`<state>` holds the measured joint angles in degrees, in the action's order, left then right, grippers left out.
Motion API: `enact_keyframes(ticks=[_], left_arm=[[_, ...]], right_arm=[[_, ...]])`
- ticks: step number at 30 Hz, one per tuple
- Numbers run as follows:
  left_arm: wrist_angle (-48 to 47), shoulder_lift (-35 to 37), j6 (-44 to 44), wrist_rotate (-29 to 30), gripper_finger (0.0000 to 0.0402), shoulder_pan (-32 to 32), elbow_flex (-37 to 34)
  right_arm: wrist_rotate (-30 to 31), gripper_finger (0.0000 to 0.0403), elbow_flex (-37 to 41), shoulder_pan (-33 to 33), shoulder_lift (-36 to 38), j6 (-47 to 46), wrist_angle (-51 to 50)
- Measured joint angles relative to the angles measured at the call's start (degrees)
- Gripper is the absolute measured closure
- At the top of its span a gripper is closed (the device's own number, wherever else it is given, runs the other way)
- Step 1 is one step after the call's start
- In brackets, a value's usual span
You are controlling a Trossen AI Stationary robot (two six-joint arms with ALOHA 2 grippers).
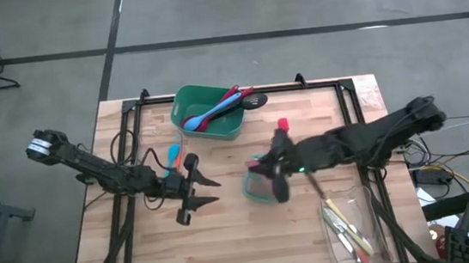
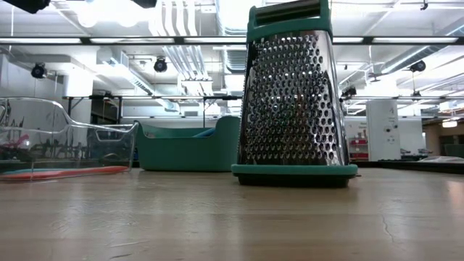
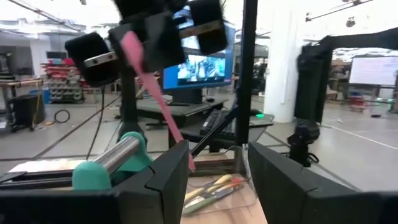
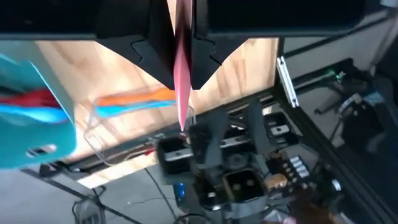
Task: Pick & Place Kitchen Items
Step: Put the pink spatula into the top transparent bin
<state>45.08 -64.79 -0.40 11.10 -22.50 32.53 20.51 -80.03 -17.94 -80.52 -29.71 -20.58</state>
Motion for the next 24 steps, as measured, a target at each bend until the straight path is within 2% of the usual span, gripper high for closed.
enact_keyframes(ticks=[6,8,14,20,24], left_arm=[[-0.61,0.0,-1.23,4.07,0.0229,0.0,0.0],[-0.38,0.0,-1.25,4.19,0.0229,0.0,0.0],[-0.72,0.0,-2.03,4.14,0.0229,-0.02,0.0],[-1.64,0.0,-3.53,3.09,0.0229,-0.04,0.02],[-1.61,0.0,-3.16,1.48,0.0229,-0.04,0.09]], right_arm=[[-1.63,0.0385,-11.29,-0.25,-10.45,7.15,-0.23],[-4.2,0.0384,-14.51,-0.3,-13.41,9.0,-0.14],[-4.63,0.0384,-22.5,-0.56,-22.41,13.13,-0.64],[-4.43,0.0384,-27.84,-0.56,-26.29,16.59,-1.1],[-3.68,0.0383,-28.72,-0.54,-26.43,17.68,-1.66]])
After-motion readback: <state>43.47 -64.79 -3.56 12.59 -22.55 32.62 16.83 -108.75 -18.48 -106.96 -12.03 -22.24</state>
